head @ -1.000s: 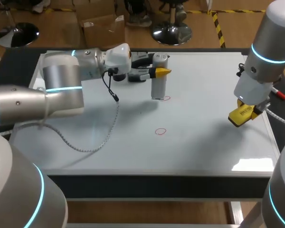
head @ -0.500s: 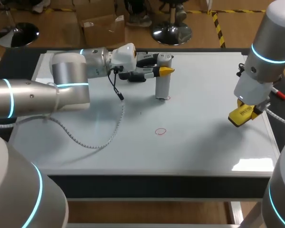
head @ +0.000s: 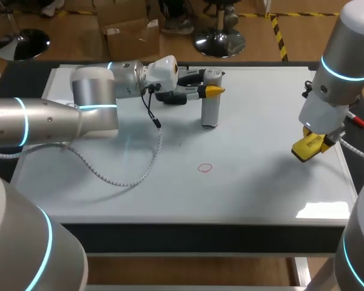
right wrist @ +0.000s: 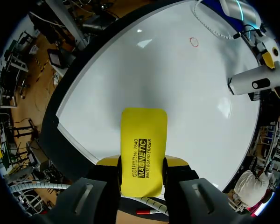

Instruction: Pick up the inspection probe, press it on each red-marked spot on the whiteboard one by one, put down the probe, pick up the eraser, and wipe off all the red marks.

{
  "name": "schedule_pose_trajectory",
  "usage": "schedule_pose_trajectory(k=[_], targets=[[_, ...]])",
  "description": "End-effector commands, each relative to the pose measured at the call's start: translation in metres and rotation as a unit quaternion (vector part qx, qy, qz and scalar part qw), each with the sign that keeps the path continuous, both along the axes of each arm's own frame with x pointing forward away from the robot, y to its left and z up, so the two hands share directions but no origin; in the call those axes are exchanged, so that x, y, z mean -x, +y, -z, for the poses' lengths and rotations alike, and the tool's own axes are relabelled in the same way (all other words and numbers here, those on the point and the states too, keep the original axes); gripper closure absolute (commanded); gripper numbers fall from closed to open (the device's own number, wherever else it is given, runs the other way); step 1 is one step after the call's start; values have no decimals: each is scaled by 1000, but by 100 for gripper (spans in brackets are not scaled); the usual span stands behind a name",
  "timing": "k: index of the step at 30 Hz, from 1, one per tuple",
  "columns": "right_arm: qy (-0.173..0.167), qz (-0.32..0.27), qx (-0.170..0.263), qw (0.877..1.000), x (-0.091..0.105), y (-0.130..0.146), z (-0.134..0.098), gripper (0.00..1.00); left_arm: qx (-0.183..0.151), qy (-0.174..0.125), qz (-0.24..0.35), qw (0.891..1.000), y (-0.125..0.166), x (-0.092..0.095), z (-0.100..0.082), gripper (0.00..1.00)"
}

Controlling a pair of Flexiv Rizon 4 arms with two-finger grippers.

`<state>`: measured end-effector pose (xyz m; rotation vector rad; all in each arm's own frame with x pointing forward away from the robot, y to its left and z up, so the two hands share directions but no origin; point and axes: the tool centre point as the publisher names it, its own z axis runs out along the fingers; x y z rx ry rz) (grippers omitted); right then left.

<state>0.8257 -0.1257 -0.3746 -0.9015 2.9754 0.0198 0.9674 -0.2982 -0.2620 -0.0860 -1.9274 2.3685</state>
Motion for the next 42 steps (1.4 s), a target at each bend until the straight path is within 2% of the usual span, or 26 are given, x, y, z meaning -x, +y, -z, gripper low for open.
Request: schedule_pose_trajectory(k=[1, 9, 16, 28, 34, 42], targets=[[1, -1, 2, 1000, -1, 0, 0, 100, 0, 2, 6, 1000, -1, -4, 3, 100], [1, -1, 2, 1000, -1, 0, 0, 100, 0, 4, 7, 1000, -2, -2, 4, 100], [1, -1, 2, 1000, -1, 0, 0, 100, -4, 2, 5, 1000, 0, -2, -1, 100], [1, -1, 2, 1000, -1, 0, 0, 100, -26, 14, 24, 999, 1, -6, -38, 100], [1, -1, 2, 1000, -1, 0, 0, 100, -27, 7, 37, 999, -1, -23, -62, 100], [1, -1, 2, 1000, -1, 0, 0, 100, -22, 2, 46, 999, -8, -64, -92, 100]])
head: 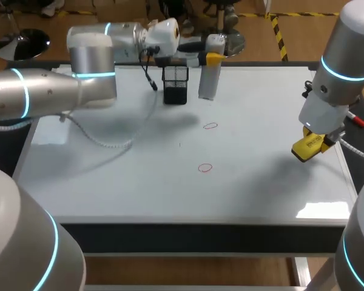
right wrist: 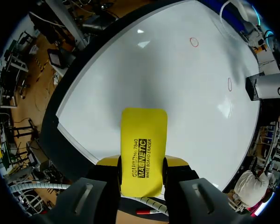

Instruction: Pick up the inspection probe, press it on each red-marked spot on the whiteboard one by one, put down the probe, pick up the eraser, and wipe off all the red marks.

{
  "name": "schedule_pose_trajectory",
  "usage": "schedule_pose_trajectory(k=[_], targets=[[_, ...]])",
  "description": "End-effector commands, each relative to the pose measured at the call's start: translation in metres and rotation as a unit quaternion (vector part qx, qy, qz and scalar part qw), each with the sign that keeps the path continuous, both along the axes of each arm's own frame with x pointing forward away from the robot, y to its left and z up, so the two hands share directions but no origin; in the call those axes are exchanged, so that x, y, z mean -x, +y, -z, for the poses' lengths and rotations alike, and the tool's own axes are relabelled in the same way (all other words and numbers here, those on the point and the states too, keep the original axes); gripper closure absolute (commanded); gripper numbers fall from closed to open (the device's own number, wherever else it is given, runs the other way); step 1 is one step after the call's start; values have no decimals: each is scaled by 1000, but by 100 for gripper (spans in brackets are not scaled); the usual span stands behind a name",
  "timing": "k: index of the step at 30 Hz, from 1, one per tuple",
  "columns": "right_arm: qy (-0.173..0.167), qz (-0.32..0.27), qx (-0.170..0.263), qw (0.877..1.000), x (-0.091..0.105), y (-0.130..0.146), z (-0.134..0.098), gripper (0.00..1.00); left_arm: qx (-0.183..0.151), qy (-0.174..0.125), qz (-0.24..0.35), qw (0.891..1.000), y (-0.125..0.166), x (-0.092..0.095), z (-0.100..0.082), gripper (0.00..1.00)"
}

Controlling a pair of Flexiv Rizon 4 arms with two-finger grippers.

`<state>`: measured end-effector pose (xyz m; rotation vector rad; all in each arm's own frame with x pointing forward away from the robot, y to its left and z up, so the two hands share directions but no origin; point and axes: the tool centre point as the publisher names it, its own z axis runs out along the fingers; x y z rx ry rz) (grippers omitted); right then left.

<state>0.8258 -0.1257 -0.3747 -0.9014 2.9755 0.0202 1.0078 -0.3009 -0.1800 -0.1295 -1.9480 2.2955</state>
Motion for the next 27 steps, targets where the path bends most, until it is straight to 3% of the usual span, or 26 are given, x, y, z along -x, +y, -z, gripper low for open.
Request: schedule_pose_trajectory(k=[1, 12, 27], targets=[[1, -1, 2, 1000, -1, 0, 0, 100, 1, -3, 21, 1000, -6, -27, -13, 100], [1, -1, 2, 1000, -1, 0, 0, 100, 21, -13, 19, 1000, -8, -65, -29, 100], [1, -1, 2, 1000, -1, 0, 0, 100, 15, -18, 34, 999, -6, -69, -28, 100]])
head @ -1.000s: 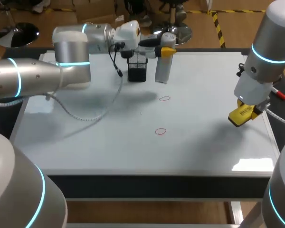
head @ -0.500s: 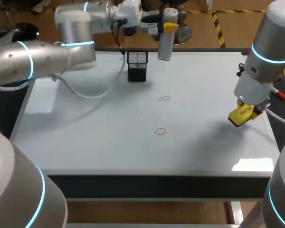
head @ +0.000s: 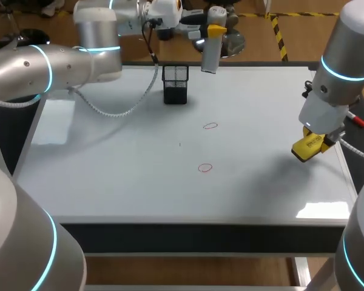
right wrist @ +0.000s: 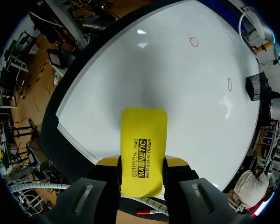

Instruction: Pick up the inspection probe, press it on each red-marked spot on the whiteboard one by one, put down the probe, pick up the eraser, and wipe off all the red marks.

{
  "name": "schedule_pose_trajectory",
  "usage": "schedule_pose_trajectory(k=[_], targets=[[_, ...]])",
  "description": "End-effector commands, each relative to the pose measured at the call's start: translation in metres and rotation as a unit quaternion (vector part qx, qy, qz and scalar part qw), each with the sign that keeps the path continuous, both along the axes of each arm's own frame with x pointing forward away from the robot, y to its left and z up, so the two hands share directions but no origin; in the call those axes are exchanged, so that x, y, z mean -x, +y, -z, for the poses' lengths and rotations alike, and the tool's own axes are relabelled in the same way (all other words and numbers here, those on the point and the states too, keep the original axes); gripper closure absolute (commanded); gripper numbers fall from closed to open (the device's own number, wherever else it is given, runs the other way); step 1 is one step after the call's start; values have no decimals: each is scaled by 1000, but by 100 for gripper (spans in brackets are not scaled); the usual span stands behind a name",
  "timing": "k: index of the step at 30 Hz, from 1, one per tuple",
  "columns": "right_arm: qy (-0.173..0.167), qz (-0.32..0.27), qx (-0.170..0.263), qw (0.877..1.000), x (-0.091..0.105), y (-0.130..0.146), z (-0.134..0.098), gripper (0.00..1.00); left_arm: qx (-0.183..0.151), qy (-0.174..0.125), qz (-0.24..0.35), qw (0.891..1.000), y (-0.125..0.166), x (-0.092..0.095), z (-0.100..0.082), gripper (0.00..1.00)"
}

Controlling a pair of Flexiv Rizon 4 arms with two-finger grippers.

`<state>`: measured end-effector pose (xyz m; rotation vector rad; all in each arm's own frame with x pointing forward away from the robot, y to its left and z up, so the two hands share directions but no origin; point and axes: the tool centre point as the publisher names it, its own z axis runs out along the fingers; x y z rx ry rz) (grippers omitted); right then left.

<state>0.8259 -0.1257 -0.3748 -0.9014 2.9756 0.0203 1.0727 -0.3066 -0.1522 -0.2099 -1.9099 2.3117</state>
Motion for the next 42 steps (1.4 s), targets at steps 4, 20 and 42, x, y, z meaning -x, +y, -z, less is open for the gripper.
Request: schedule_pose_trajectory(k=[4, 20, 42], targets=[[0, -1, 2, 1000, 0, 0, 0, 100, 0, -2, 14, 1000, 0, -4, 0, 100], [15, -80, 52, 995, -31, 35, -10, 100, 0, -2, 14, 1000, 0, -4, 0, 100], [1, -312, 66, 948, -87, 187, -1, 100, 0, -2, 14, 1000, 0, -4, 0, 100]])
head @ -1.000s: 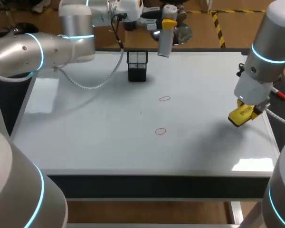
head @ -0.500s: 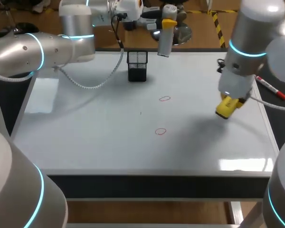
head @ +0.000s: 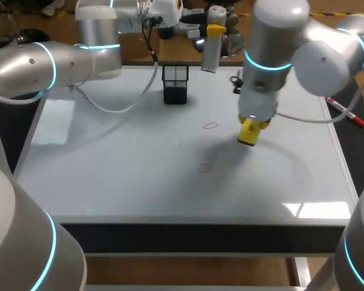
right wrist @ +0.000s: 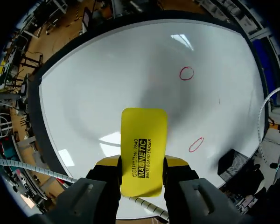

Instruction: Pick up the inspection probe, press it on each red-marked spot on the whiteboard one by one, put down the probe, pick up the eraser, and wipe off all the red marks.

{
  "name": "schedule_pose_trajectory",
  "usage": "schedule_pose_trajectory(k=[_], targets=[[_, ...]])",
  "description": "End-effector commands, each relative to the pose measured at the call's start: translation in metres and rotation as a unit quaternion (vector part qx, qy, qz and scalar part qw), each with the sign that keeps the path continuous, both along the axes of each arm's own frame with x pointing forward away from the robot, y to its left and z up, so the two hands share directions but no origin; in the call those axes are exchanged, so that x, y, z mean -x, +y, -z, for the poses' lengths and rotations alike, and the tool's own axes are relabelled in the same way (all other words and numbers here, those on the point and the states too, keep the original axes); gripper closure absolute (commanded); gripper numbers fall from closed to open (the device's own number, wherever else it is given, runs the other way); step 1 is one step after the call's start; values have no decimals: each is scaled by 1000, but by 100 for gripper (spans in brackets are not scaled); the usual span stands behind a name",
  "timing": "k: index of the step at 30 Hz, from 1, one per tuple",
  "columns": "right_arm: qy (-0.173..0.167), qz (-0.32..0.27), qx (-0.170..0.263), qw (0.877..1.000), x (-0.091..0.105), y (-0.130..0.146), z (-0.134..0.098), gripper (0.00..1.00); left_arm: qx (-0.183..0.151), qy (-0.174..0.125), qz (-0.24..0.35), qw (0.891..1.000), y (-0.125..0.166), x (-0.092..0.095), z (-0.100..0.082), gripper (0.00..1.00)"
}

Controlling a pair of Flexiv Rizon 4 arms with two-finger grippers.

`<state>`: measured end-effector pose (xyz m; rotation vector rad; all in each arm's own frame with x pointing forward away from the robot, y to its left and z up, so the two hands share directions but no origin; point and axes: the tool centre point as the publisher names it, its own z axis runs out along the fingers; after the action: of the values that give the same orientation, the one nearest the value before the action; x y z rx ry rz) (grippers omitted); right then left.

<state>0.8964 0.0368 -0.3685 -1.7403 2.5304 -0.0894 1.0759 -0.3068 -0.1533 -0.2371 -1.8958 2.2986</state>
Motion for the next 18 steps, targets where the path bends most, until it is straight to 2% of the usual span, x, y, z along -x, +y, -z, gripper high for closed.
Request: schedule_pose_trajectory(k=[1, 9, 18], targets=[[20, -17, 43, 999, -19, 29, 6, 100, -1, 0, 1, 1000, 0, -1, -1, 100], [30, -79, 39, 996, -41, 67, 15, 100, -1, 0, 1, 1000, 0, -1, -1, 100], [37, -134, 42, 989, -55, 101, 26, 100, -1, 0, 1, 1000, 0, -1, -1, 100]])
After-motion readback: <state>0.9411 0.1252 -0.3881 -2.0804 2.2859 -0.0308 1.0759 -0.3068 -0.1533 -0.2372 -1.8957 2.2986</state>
